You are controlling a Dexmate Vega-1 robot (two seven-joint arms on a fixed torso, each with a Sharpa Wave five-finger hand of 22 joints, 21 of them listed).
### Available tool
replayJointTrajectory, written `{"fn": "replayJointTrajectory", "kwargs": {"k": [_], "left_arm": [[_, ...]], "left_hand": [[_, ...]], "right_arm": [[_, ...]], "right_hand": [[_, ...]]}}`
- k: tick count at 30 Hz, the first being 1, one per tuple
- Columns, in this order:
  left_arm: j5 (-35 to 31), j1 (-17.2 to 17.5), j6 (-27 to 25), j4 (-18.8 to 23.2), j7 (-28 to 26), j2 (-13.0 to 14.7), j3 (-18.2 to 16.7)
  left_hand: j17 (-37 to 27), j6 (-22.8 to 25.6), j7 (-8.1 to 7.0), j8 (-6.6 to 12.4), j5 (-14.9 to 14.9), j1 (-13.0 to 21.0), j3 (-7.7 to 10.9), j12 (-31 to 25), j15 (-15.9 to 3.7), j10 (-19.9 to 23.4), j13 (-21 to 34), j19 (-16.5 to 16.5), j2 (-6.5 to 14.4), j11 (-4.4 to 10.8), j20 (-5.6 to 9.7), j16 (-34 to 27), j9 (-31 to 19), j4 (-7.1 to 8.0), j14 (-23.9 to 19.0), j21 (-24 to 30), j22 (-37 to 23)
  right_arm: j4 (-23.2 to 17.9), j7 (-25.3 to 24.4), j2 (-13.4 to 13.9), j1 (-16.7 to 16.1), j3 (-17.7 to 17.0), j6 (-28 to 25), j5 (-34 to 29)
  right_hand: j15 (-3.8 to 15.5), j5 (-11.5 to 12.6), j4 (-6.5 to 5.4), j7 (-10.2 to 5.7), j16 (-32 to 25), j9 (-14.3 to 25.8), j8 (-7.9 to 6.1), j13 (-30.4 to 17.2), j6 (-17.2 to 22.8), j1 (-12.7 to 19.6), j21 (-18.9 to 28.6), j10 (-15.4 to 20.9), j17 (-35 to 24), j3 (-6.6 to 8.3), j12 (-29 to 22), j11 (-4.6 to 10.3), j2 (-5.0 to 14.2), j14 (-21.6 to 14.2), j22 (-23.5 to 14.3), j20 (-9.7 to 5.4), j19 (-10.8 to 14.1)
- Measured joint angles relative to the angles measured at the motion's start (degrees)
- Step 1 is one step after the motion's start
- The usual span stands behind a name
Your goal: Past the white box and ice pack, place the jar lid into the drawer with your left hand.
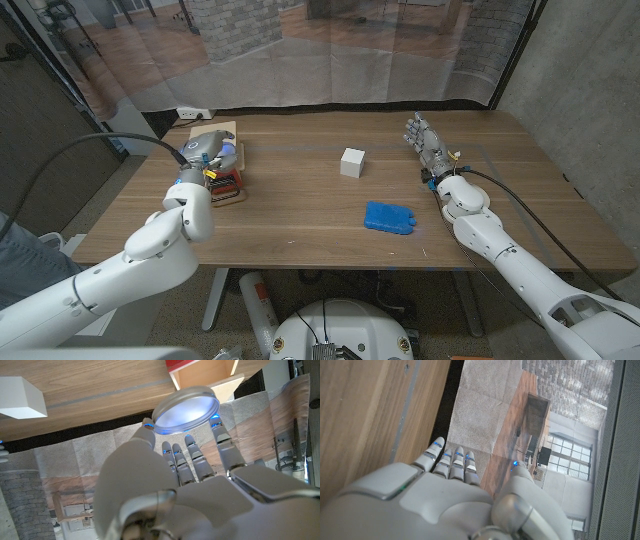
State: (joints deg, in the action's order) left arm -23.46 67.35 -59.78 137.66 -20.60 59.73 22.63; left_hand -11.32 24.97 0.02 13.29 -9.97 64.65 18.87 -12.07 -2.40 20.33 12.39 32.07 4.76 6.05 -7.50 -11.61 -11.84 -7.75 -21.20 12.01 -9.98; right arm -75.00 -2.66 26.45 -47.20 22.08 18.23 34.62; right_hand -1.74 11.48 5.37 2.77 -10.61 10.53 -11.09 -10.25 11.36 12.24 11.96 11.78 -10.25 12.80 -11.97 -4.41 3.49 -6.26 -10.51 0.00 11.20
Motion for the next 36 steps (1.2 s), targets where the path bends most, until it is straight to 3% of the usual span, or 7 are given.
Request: {"fn": "replayJointTrajectory", "kwargs": {"k": [18, 36], "left_arm": [[2.5, -2.2, -0.5, -2.9, -1.7, 1.5, 0.6], [4.4, -3.2, 2.3, -6.3, -3.6, 2.2, 0.0]], "left_hand": [[0.0, 0.3, -0.34, 0.0, 0.0, 0.0, 0.0, 0.0, 0.0, 0.2, 0.0, 0.0, 0.0, 0.2, -0.02, 0.0, 0.0, 0.0, 0.0, -0.1, 0.0], [0.0, 1.4, -0.74, 0.0, 0.0, 0.0, 0.0, 0.0, -0.21, 0.7, 0.0, -0.1, 0.0, 0.64, -0.11, 0.0, 0.0, 0.0, -0.2, -0.2, 0.0]], "right_arm": [[0.3, -0.2, -0.5, 1.2, 0.9, -1.1, -0.7], [-0.3, -0.6, -0.3, 1.2, 1.1, -2.2, -0.9]], "right_hand": [[0.21, 0.0, 0.0, 0.0, 0.0, 0.0, 0.0, 0.0, 0.0, 0.0, 0.0, 0.0, 0.0, 0.0, 0.0, 0.0, 0.0, -0.2, 0.0, 0.0, 0.0], [0.21, 0.0, 0.0, 0.0, 0.0, 0.0, 0.0, 0.0, 0.0, 0.0, 0.0, 0.0, 0.0, 0.0, 0.0, 0.0, 0.0, -0.2, 0.0, 0.0, 0.0]]}}
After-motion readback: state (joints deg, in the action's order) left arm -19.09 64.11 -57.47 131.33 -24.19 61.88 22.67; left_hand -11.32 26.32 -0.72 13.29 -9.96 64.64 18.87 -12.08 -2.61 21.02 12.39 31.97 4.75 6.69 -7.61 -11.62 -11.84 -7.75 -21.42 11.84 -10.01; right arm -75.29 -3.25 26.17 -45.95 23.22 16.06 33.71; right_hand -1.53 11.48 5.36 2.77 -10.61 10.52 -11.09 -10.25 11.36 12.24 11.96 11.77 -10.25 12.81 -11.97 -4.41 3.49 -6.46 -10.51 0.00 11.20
